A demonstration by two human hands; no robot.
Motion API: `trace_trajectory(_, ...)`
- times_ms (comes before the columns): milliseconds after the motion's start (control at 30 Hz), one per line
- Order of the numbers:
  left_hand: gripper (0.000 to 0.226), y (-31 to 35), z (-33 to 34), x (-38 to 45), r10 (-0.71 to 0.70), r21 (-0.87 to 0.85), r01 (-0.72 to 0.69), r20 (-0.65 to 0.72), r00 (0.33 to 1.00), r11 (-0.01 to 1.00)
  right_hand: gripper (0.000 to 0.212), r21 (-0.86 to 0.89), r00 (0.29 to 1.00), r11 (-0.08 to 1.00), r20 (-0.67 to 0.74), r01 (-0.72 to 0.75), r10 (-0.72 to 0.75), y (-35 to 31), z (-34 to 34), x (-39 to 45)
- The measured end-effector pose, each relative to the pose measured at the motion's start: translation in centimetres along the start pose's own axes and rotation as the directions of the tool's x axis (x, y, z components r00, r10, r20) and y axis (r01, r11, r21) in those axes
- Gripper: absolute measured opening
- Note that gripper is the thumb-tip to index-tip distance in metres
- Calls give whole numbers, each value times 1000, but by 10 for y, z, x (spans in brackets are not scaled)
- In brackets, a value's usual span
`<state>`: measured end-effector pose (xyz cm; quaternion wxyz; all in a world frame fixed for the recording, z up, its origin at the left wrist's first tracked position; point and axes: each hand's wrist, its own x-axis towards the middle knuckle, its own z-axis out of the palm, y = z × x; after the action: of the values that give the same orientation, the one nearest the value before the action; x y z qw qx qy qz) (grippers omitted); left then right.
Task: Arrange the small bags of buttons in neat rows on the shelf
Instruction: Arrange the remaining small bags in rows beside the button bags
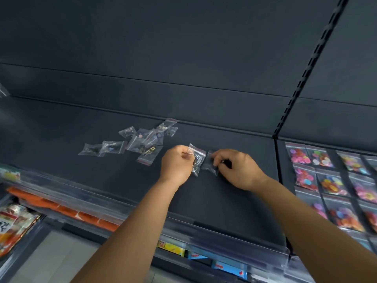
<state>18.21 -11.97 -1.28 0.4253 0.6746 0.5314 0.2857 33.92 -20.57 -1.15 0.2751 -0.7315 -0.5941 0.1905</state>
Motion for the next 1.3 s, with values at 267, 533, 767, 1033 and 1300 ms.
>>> trace_trajectory(267, 24, 2, 3, 0, 151, 388, -177, 97, 984, 905, 52, -207, 916, 892, -101, -402, 389, -24, 14, -2)
trace_trajectory(533, 12, -5, 4, -2, 153, 267, -171, 85, 985, 949, 20, 168, 901, 908, -149, -383, 408, -32, 23, -1)
trace_trajectory(767, 19, 13, 11, -21, 238, 5, -242, 157, 958, 970, 38, 484, 836, 827, -295, -287, 462, -33, 4, -33)
trace_trajectory(1033, 14, 62, 60, -70, 296, -199, -243, 306, 905, 949, 23, 583, 729, 780, -430, -226, 533, -15, -55, -102)
trace_trajectory(1300, 16, 122, 148, -152, 389, -286, -285, 428, 816, 915, 23, 683, 593, 721, -534, -119, 603, 39, -126, -203)
